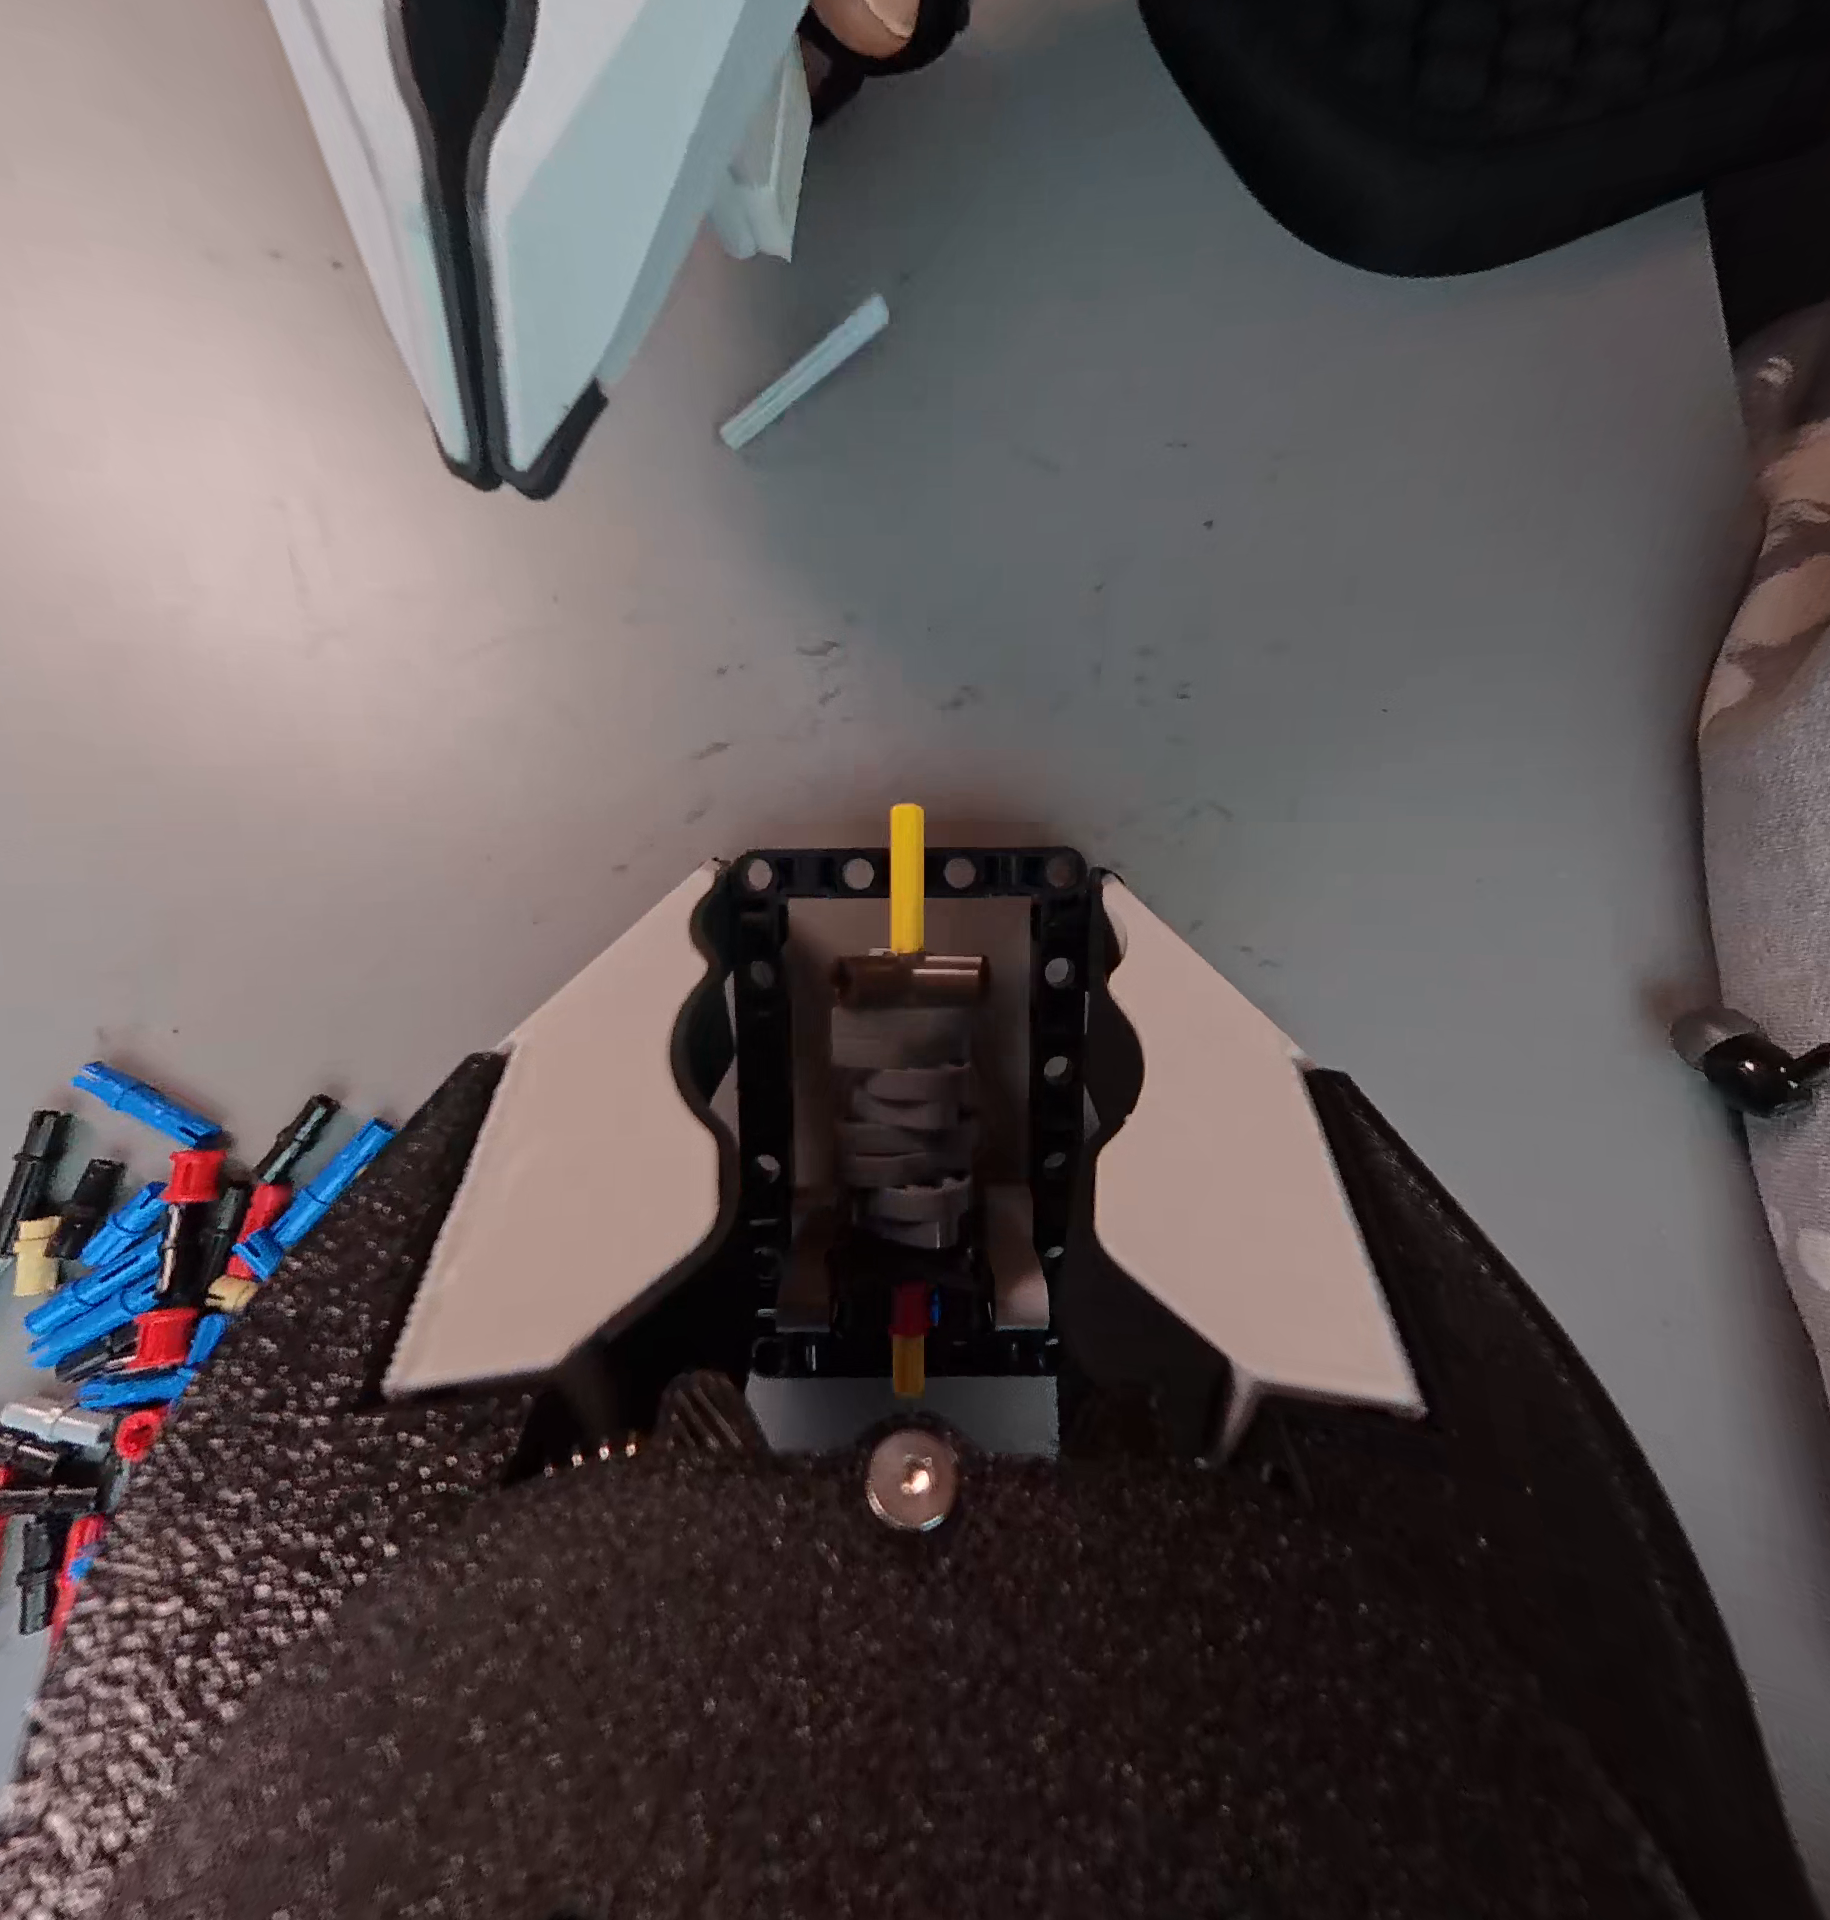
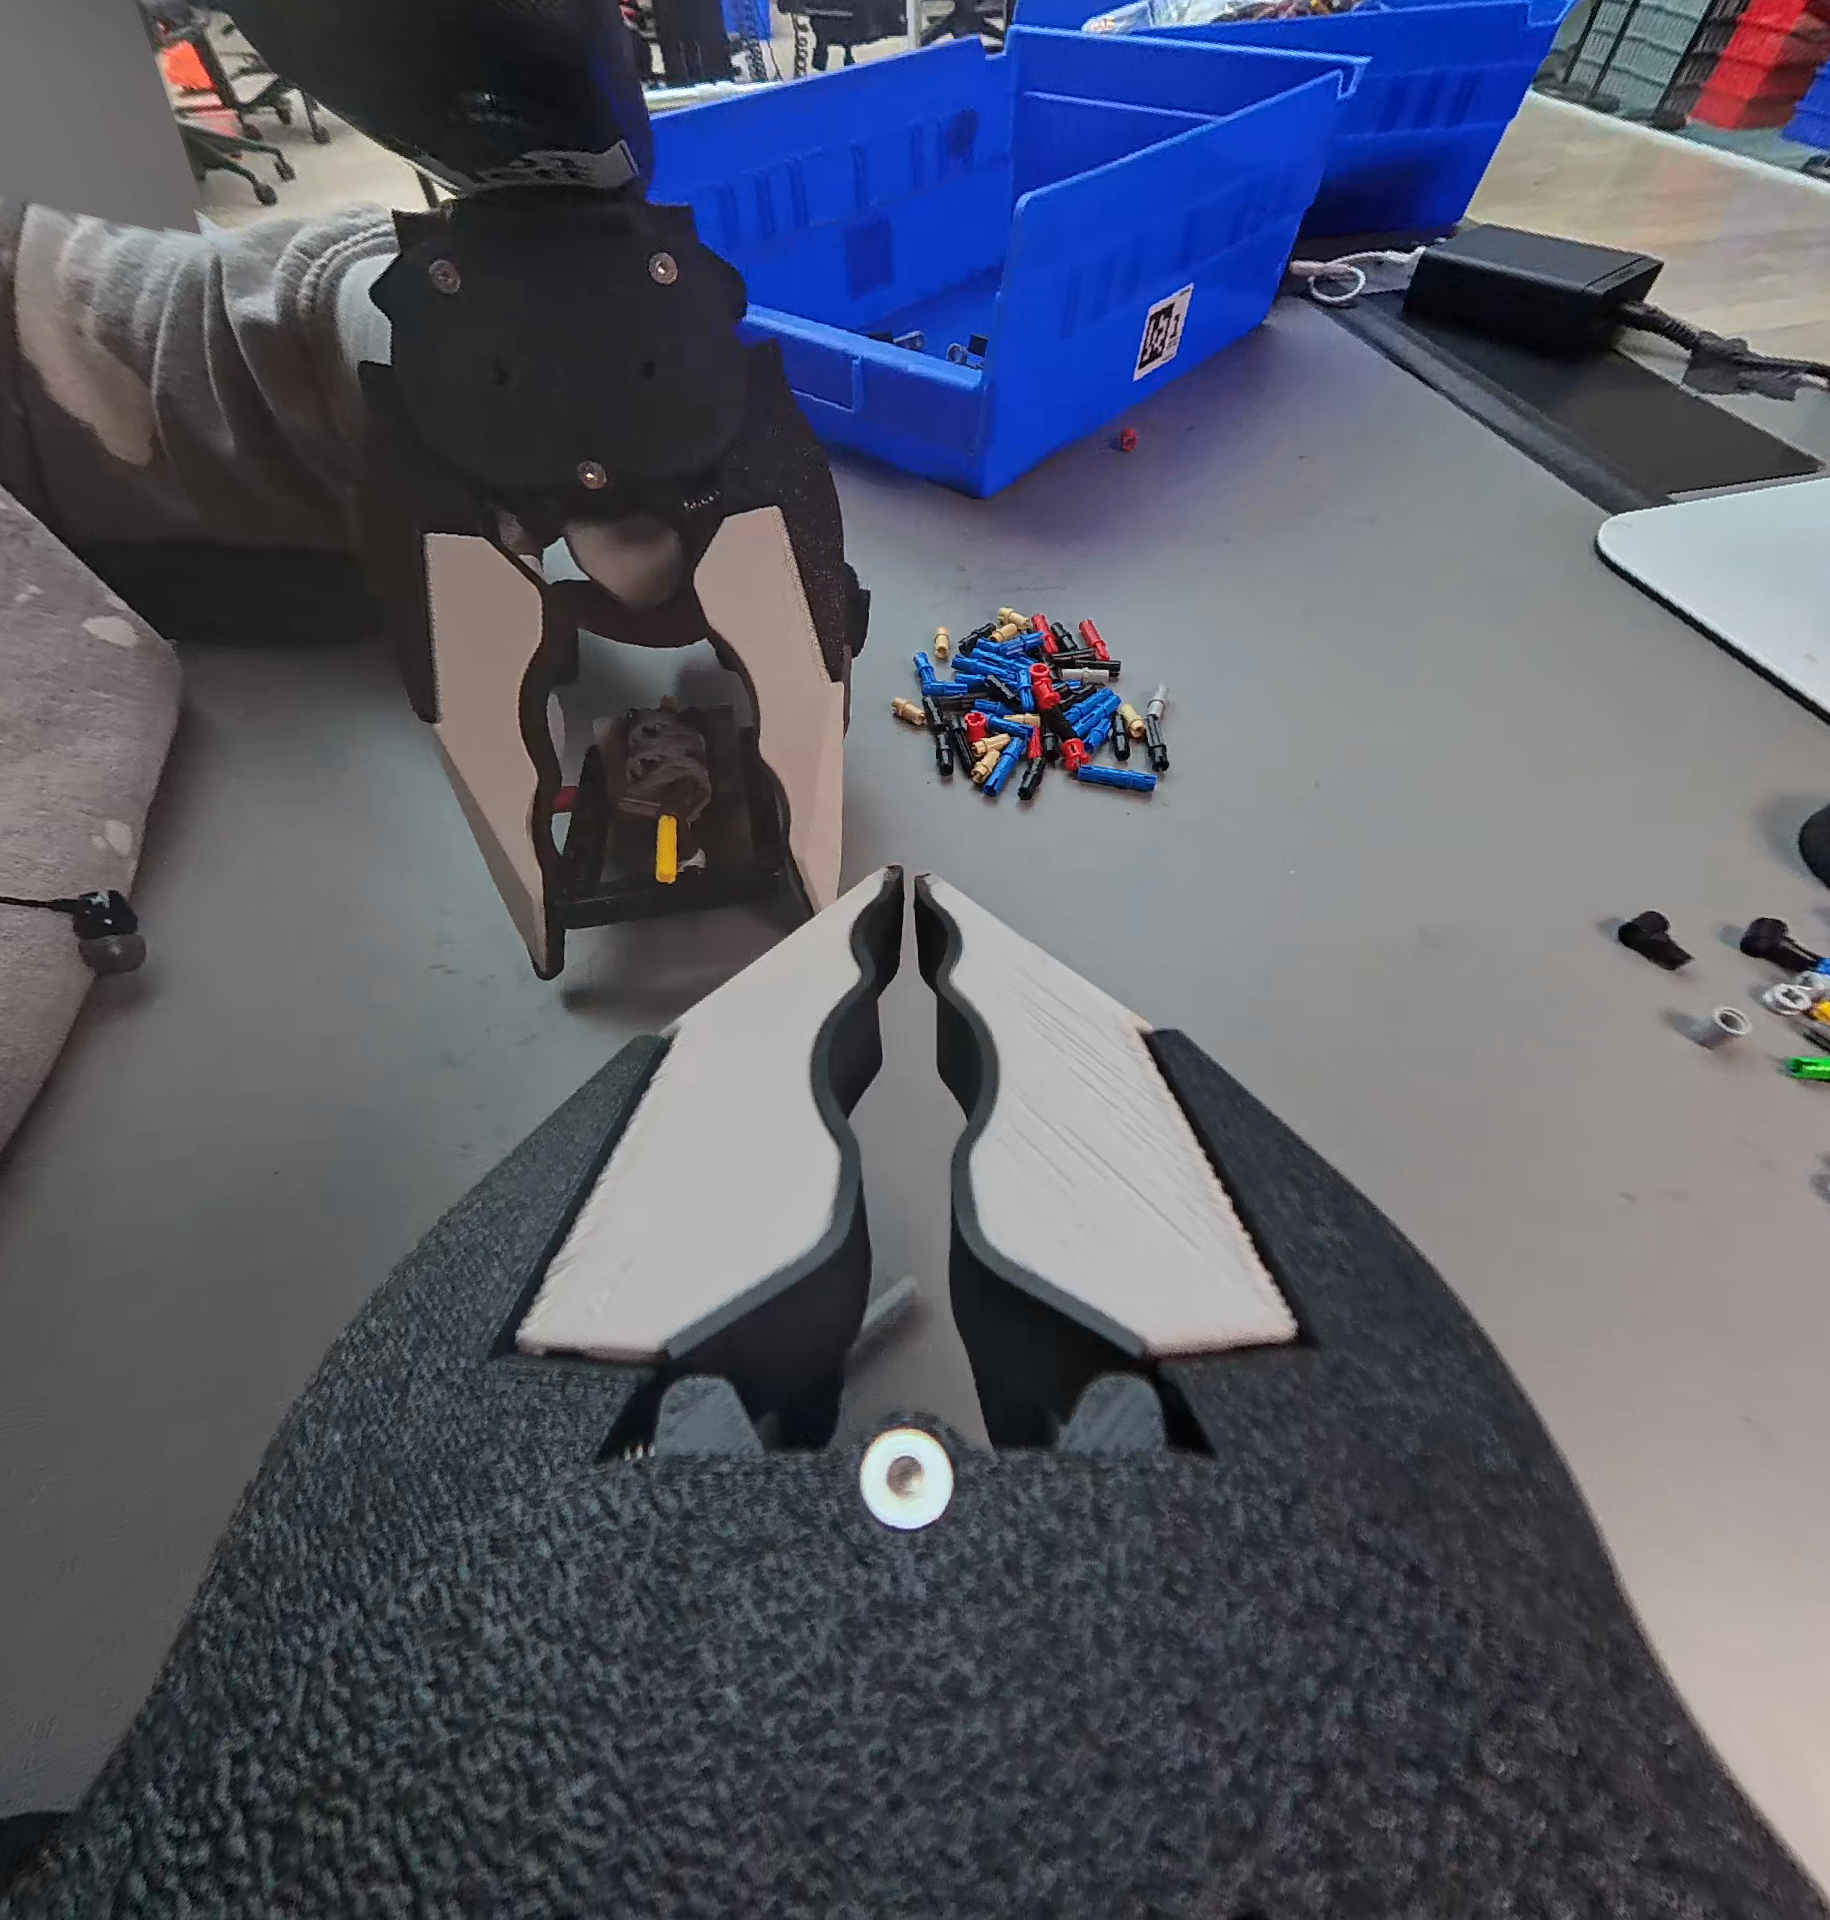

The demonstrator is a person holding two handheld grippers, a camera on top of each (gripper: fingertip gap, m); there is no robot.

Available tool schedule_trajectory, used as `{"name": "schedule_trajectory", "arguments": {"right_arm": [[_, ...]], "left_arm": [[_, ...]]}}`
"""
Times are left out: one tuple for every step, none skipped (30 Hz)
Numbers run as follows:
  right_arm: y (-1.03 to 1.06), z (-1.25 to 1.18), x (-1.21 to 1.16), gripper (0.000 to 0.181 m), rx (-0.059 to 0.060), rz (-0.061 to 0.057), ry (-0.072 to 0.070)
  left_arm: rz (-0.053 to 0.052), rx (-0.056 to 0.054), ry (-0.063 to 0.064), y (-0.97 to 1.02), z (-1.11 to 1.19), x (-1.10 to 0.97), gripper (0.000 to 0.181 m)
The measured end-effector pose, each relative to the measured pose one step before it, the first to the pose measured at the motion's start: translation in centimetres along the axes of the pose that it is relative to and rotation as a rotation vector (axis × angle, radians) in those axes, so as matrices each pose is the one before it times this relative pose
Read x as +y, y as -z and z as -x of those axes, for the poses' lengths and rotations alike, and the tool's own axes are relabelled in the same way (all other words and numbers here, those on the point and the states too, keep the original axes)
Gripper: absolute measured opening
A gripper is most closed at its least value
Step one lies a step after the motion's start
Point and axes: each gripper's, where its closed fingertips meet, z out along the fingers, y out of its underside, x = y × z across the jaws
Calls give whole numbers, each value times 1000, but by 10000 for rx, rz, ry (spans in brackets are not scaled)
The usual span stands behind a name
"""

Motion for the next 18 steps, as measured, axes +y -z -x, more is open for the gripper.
{"name": "schedule_trajectory", "arguments": {"right_arm": [[8,-95,-8,2,31,-8,-41],[-10,-140,71,2,73,40,-5],[-9,-106,63,2,54,41,0],[8,-48,20,2,21,6,-15],[17,-85,-32,2,40,-24,-19],[32,-131,-24,2,67,-13,-21],[27,-139,-17,2,67,-14,-10],[32,-112,-38,2,49,-35,-21],[37,-152,-44,2,63,-31,-37],[58,-172,-60,2,79,-43,-30],[88,-225,-119,2,105,-67,-24],[143,-310,-176,2,156,-87,-30],[209,-392,-245,1,193,-112,-29],[278,-461,-302,2,224,-134,-22],[331,-543,-363,2,253,-162,-30],[382,-695,-405,1,316,-189,-71],[391,-729,-447,1,316,-220,-110],[382,-723,-473,1,298,-248,-145]], "left_arm": [[-19,23,36,-39,-20,-28,66],[-22,8,-1,-37,-15,-54,66],[-46,-4,-15,8,-23,-107,68],[-82,25,-1,53,-63,-185,70],[-139,45,12,139,-78,-281,70],[-202,25,29,229,-13,-354,71],[-219,17,57,280,39,-370,70],[-205,26,69,319,50,-334,70],[-207,-10,50,340,116,-327,70],[-226,-49,41,364,193,-333,70],[-249,-74,73,439,278,-373,69],[-272,-128,98,544,434,-425,69],[-276,-213,79,716,615,-448,69],[-276,-320,63,942,843,-498,67],[-262,-439,84,1180,1141,-538,67],[-182,-560,100,1404,1483,-512,65],[-36,-752,89,1604,1966,-414,61],[96,-979,71,1733,2572,-318,58]]}}
